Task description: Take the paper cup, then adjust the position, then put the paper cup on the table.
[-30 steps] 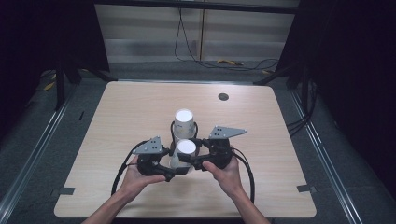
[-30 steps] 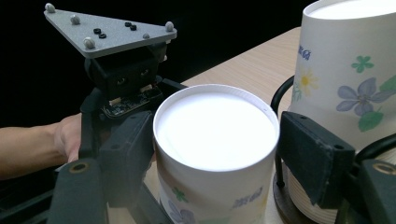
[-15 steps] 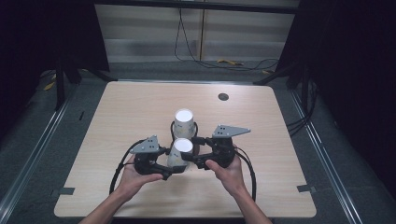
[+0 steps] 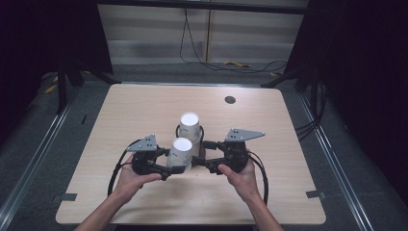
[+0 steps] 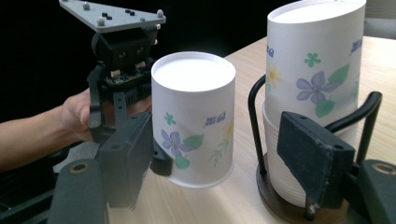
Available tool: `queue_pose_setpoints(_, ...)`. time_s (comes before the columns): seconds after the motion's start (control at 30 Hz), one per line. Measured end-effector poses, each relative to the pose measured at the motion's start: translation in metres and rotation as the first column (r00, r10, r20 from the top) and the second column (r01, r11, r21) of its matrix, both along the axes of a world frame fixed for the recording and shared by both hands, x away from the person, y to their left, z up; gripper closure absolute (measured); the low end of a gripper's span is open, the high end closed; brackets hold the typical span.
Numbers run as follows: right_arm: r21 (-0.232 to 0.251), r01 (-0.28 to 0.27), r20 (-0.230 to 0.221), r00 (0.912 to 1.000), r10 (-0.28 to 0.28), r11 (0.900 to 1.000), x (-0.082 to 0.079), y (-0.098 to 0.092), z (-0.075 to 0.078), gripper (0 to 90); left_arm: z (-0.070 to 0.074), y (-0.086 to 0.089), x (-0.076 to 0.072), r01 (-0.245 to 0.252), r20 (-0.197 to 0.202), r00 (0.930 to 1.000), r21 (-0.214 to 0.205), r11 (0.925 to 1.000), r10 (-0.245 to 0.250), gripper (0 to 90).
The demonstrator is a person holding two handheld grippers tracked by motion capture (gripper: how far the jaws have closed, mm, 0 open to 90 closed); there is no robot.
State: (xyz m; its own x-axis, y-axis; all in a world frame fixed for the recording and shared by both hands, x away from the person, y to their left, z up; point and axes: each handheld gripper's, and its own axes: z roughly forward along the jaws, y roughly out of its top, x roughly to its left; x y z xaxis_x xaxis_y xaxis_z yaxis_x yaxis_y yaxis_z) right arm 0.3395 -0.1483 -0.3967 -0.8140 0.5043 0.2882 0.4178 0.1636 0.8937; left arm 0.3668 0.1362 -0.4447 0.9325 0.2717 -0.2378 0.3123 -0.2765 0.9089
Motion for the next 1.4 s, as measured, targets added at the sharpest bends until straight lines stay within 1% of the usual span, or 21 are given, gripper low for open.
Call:
queue_pose_setpoints(0.03, -0.007, 0.000, -0.005, 1.0000, 0.000, 1.0000, 0.000, -0.001, 0.000, 27.6, -0.001, -0.001, 0.000, 0.012, -0.010, 0.9999, 0.018, 0.9998, -0.011, 29.3)
queue_pose_setpoints(0.1, -0.015, -0.001, -0.012, 0.9999, 0.000, 0.9999, 0.000, -0.001, 0.000, 28.5, -0.001, -0.001, 0.000, 0.014, -0.006, 0.9999, 0.025, 0.9996, -0.014, 29.4)
queue_pose_setpoints(0.13, -0.038, -0.016, -0.026, 0.9996, 0.015, 0.9992, -0.001, 0.000, -0.001, 28.1, -0.002, -0.002, 0.001, 0.008, -0.008, 0.9999, 0.041, 0.9991, -0.008, 29.4)
queue_pose_setpoints(0.37, -0.087, -0.017, -0.038, 0.9992, 0.014, 0.9961, -0.002, -0.003, -0.002, 26.4, -0.002, 0.000, 0.003, 0.007, -0.026, 0.9997, 0.059, 0.9982, -0.006, 29.5)
queue_pose_setpoints(0.4, -0.105, -0.012, -0.039, 0.9992, 0.008, 0.9944, -0.002, -0.005, -0.003, 25.6, -0.003, 0.000, 0.003, 0.009, -0.031, 0.9995, 0.079, 0.9968, -0.007, 29.5)
queue_pose_setpoints(0.5, -0.113, -0.022, -0.049, 0.9987, 0.016, 0.9933, -0.001, -0.006, -0.006, 21.5, -0.004, -0.001, 0.003, 0.035, -0.029, 0.9990, 0.084, 0.9958, -0.033, 29.5)
queue_pose_setpoints(0.53, -0.148, -0.033, -0.053, 0.9983, 0.026, 0.9884, -0.002, -0.006, -0.008, 20.1, -0.004, -0.003, 0.003, 0.029, -0.024, 0.9993, 0.105, 0.9940, -0.027, 29.6)
queue_pose_setpoints(0.6, -0.155, -0.041, -0.058, 0.9978, 0.033, 0.9870, -0.002, -0.006, -0.008, 19.0, -0.004, -0.004, 0.002, 0.028, -0.023, 0.9994, 0.119, 0.9925, -0.025, 29.7)
queue_pose_setpoints(0.63, -0.164, -0.047, -0.062, 0.9974, 0.037, 0.9853, -0.003, -0.008, -0.008, 18.1, -0.002, -0.006, 0.002, 0.038, -0.013, 0.9993, 0.150, 0.9879, -0.036, 29.7)
queue_pose_setpoints(0.73, -0.166, -0.050, -0.065, 0.9971, 0.039, 0.9848, -0.002, -0.009, -0.009, 16.2, 0.001, -0.007, 0.001, 0.036, -0.008, 0.9994, 0.172, 0.9845, -0.035, 29.7)
queue_pose_setpoints(0.8, -0.187, -0.057, -0.070, 0.9966, 0.045, 0.9808, -0.001, -0.011, -0.011, 13.4, 0.001, -0.007, 0.001, 0.036, -0.010, 0.9994, 0.198, 0.9796, -0.034, 29.6)
queue_pose_setpoints(0.9, -0.204, -0.069, -0.080, 0.9953, 0.054, 0.9766, -0.001, -0.009, -0.012, 13.4, 0.001, -0.007, 0.002, 0.035, -0.015, 0.9993, 0.207, 0.9777, -0.033, 29.6)
queue_pose_setpoints(0.93, -0.228, -0.096, -0.090, 0.9929, 0.078, 0.9690, -0.002, -0.006, -0.014, 13.6, 0.001, -0.006, 0.002, 0.033, -0.012, 0.9995, 0.218, 0.9754, -0.031, 29.7)
queue_pose_setpoints(1.0, -0.244, -0.103, -0.093, 0.9922, 0.083, 0.9642, -0.002, -0.004, -0.014, 14.0, 0.000, -0.006, 0.003, 0.035, -0.015, 0.9994, 0.232, 0.9722, -0.032, 29.7)
queue_pose_setpoints(1.07, -0.253, -0.106, -0.092, 0.9921, 0.086, 0.9615, -0.002, -0.003, -0.015, 15.8, 0.000, -0.006, 0.003, 0.032, -0.023, 0.9994, 0.244, 0.9694, -0.028, 30.1)
queue_pose_setpoints(1.13, -0.253, -0.138, -0.102, 0.9881, 0.115, 0.9577, 0.002, -0.001, -0.014, 21.8, 0.000, -0.008, 0.001, 0.040, -0.033, 0.9989, 0.259, 0.9650, -0.033, 30.1)
queue_pose_setpoints(1.2, -0.264, -0.153, -0.112, 0.9855, 0.127, 0.9523, 0.005, 0.001, -0.012, 22.1, 0.000, -0.008, 0.001, 0.043, -0.030, 0.9989, 0.267, 0.9627, -0.036, 30.1)
queue_pose_setpoints(1.23, -0.261, -0.166, -0.118, 0.9833, 0.139, 0.9509, 0.006, 0.001, -0.012, 23.9, -0.001, -0.008, 0.001, 0.025, -0.014, 0.9997, 0.299, 0.9541, -0.022, 30.1)
queue_pose_setpoints(1.27, -0.261, -0.166, -0.118, 0.9833, 0.139, 0.9509, 0.006, 0.001, -0.012, 23.9, -0.001, -0.008, 0.001, 0.025, -0.014, 0.9997, 0.299, 0.9541, -0.022, 30.1)
queue_pose_setpoints(1.33, -0.278, -0.182, -0.129, 0.9801, 0.151, 0.9433, 0.007, 0.002, -0.013, 24.6, -0.001, -0.006, 0.002, 0.026, -0.015, 0.9996, 0.310, 0.9503, -0.022, 30.1)
queue_pose_setpoints(1.4, -0.303, -0.192, -0.133, 0.9785, 0.158, 0.9336, 0.006, 0.004, -0.014, 24.6, 0.000, -0.007, 0.000, 0.033, -0.015, 0.9994, 0.307, 0.9511, -0.030, 30.1)
